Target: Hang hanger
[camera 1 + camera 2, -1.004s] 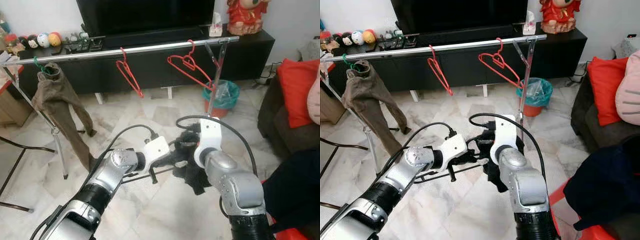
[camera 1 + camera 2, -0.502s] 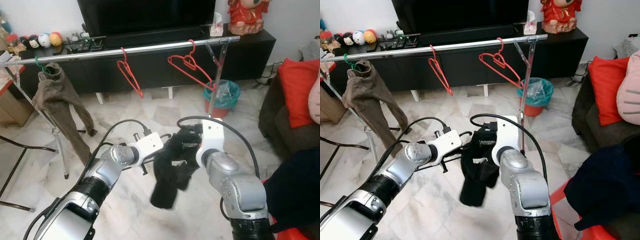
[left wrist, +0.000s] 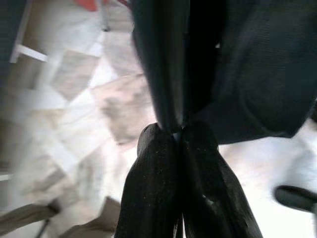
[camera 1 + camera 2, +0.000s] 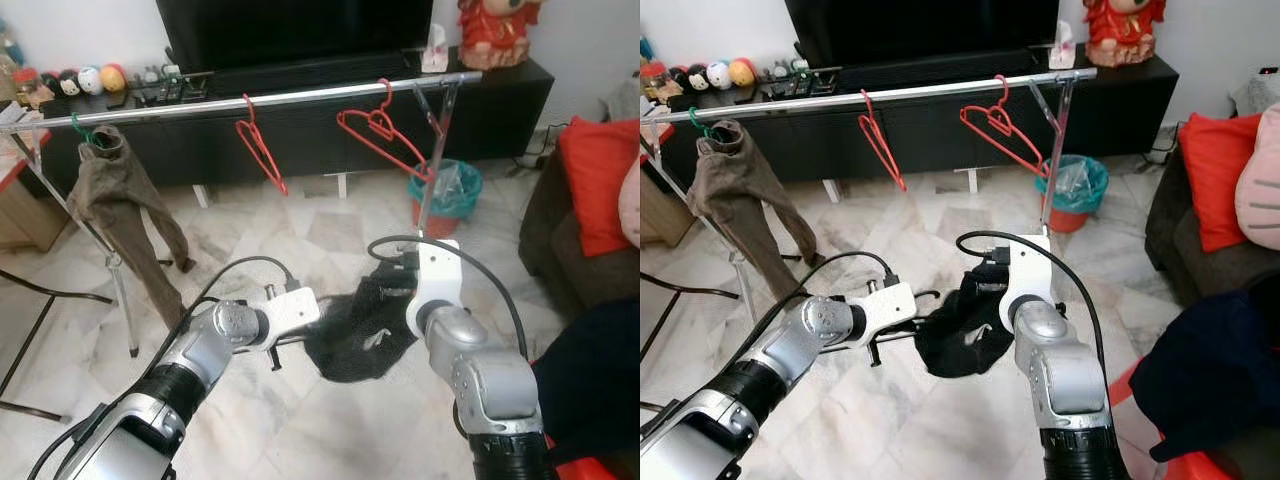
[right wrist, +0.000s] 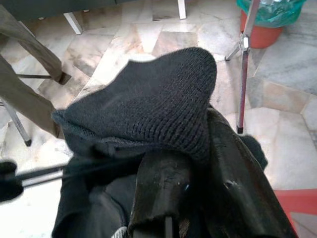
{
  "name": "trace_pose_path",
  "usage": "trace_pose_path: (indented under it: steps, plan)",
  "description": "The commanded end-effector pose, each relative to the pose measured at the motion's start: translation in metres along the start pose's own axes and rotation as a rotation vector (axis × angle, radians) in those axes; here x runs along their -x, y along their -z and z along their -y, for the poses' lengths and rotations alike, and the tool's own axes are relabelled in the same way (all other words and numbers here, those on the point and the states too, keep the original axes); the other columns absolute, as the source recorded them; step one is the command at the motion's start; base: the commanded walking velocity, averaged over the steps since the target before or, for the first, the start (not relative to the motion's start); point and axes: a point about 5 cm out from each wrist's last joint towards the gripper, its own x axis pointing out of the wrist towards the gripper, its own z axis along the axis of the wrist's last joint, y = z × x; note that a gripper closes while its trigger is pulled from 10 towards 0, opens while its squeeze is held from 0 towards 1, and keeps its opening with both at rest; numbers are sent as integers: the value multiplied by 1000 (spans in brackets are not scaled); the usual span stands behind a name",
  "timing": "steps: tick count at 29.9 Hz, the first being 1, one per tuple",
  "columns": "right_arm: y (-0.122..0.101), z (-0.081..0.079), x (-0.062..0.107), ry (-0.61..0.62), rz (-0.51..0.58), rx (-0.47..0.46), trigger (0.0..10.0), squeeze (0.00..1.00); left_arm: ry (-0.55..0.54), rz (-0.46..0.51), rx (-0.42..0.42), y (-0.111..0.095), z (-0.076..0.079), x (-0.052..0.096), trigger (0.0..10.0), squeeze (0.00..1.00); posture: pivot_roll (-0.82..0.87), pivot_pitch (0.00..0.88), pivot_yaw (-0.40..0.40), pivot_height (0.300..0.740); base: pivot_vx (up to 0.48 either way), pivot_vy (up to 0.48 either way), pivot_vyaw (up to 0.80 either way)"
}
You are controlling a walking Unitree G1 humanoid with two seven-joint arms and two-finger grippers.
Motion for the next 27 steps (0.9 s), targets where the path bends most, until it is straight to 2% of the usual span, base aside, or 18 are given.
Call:
trace_pose_path:
  steps: [1, 5, 6, 9, 10, 15, 20, 22, 25, 27]
  plan:
    - [-8, -3, 2, -2, 44, 9, 10000, 0, -29, -36, 7, 8, -5, 3, 10000, 0, -36, 37, 105, 740, 0, 0, 0]
    - [-6, -4, 1, -8, 43, 7, 10000, 0, -99, 30, 42, -2, -11, 3, 10000, 0, -37, 35, 106, 740, 0, 0, 0]
    - [-7, -7, 1, -24, 45, 1, 10000, 0, -85, 93, 109, -8, -10, 2, 10000, 0, -39, 35, 106, 740, 0, 0, 0]
    - [-9, -10, 2, -45, 49, -13, 10000, 0, -29, 170, 160, -15, -5, 1, 10000, 0, -39, 34, 106, 740, 0, 0, 0]
    - [-10, -13, 3, -62, 50, -13, 10000, 0, 22, 216, 175, -19, 1, 2, 10000, 0, -40, 34, 106, 740, 0, 0, 0]
    - [-9, -18, 4, -80, 45, -20, 10000, 0, 50, 255, 194, -22, 5, 2, 10000, 0, -38, 33, 104, 740, 0, 0, 0]
    - [-10, -23, 6, -104, 46, -41, 10000, 0, -9, 290, 243, -26, -2, 1, 10000, 0, -39, 34, 105, 740, 0, 0, 0]
    - [-11, -27, 7, -126, 48, -42, 10000, 0, 50, 333, 274, -29, 3, 1, 10000, 0, -42, 33, 106, 740, 0, 0, 0]
    - [-12, -31, 8, -156, 49, -49, 10000, 0, 147, 383, 277, -33, 12, 4, 10000, 0, -42, 33, 106, 740, 0, 0, 0]
    - [-13, -32, 9, -165, 50, -63, 10000, 0, 168, 391, 269, -34, 15, 4, 10000, 0, -42, 33, 106, 740, 0, 0, 0]
